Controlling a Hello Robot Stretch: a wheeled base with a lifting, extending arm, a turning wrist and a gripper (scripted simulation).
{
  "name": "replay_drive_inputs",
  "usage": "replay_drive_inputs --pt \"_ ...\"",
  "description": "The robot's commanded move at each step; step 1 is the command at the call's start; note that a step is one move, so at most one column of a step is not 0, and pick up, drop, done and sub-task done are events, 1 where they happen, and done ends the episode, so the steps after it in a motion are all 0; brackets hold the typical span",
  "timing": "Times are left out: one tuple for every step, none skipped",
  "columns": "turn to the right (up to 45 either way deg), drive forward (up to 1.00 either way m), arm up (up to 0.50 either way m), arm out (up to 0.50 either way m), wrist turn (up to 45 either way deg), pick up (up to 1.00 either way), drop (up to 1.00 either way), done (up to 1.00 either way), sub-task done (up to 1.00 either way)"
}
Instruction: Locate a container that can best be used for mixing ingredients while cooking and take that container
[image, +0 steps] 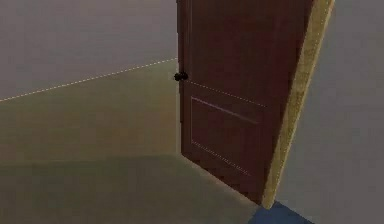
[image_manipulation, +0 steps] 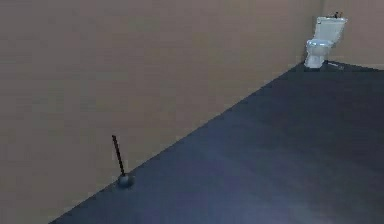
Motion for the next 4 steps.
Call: replay_drive_inputs --pt "-30.0 0.0 0.0 0.0 0.0 0.0 0.0 0.0 0.0" --pt "0.0 1.0 0.0 0.0 0.0 0.0 0.0 0.0 0.0" --pt "-6.0 0.0 0.0 0.0 0.0 0.0 0.0 0.0 0.0" --pt "0.0 0.6 0.0 0.0 0.0 0.0 0.0 0.0 0.0"
